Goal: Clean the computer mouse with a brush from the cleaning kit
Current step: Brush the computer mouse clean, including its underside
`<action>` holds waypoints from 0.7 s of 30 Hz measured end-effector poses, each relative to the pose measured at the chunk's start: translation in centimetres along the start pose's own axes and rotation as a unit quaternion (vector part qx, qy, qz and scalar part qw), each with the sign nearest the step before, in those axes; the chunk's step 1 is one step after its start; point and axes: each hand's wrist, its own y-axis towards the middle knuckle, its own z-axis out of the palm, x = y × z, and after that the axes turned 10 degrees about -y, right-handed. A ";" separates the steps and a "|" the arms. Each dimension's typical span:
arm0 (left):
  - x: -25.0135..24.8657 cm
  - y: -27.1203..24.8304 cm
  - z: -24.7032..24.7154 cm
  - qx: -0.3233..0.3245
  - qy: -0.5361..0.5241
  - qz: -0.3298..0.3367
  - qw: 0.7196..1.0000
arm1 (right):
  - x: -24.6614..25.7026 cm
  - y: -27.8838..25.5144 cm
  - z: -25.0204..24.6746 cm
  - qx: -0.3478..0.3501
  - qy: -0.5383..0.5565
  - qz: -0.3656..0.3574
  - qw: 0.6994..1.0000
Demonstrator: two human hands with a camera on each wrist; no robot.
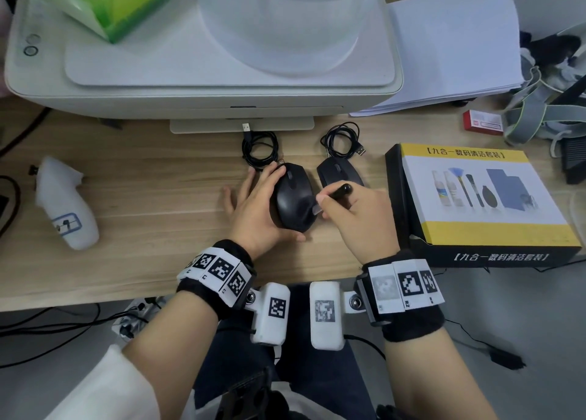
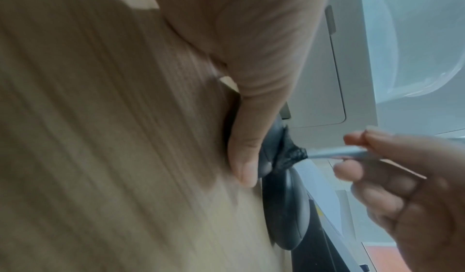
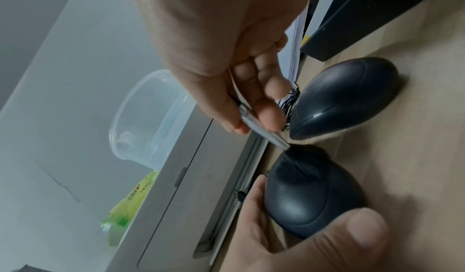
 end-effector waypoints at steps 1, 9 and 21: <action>0.0 0.0 0.0 -0.001 -0.003 0.001 1.000 | 0.1 0.0 0.0 -0.013 -0.002 -0.006 1.000; 0.2 0.1 0.0 0.001 -0.005 0.004 1.000 | -0.1 0.0 0.2 -0.003 0.014 0.004 1.000; 0.1 0.1 0.0 0.004 -0.002 0.002 1.000 | 0.4 0.0 0.7 0.030 0.043 0.014 0.999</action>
